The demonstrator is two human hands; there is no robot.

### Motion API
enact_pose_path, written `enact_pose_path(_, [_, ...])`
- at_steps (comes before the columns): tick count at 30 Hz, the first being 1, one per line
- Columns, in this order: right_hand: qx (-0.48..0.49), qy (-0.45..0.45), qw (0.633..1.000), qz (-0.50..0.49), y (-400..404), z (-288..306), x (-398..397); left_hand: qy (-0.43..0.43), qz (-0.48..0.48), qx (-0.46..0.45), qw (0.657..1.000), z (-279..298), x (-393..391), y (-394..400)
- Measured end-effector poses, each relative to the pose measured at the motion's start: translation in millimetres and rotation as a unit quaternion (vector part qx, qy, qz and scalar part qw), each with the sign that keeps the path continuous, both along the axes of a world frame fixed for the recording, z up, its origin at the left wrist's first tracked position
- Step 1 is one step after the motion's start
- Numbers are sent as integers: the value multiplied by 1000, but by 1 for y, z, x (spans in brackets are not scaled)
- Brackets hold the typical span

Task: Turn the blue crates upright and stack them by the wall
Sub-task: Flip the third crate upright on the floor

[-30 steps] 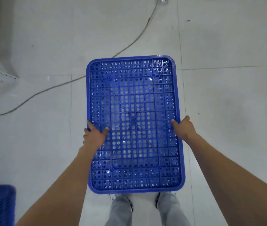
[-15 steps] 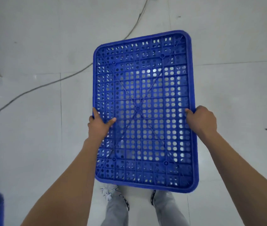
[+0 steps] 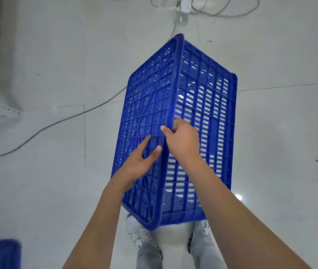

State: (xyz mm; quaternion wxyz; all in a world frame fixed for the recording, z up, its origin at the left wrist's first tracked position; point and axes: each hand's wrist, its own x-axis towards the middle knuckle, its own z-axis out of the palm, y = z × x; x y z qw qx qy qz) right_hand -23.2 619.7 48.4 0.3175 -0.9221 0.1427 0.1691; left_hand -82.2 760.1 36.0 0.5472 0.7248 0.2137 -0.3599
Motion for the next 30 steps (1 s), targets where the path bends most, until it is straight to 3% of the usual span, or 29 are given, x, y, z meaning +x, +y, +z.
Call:
enact_pose_path(3, [45,-21,999,-2,-15,-4,4,-49,72,60,994,2,-7,17])
enact_pose_path(5, [-39,-45,994,-95,-45,-19,7,-71,89,146,983,-9,-5,31])
enact_pose_path(7, [-28,56,982,-177,-73,-40,6,-84,96,217,968,-26,-1,56])
enact_pose_path(10, [164,233,939,-194,-84,-64,-6,-47,155,216,963,-63,2,96])
enact_pose_path(12, [233,290,911,-177,-75,-71,-17,-24,167,212,963,-83,-3,103])
enact_pose_path(16, [227,233,927,-188,-59,-77,-27,-23,147,232,961,-87,0,85])
enact_pose_path(25, [163,133,954,-213,-100,-37,-28,0,191,102,976,-83,2,32])
enact_pose_path(28, [64,28,984,-164,-118,-17,-24,35,144,61,987,-94,-4,10])
enact_pose_path(30, [-9,0,992,-125,-119,-13,-22,36,89,89,991,-91,1,-5])
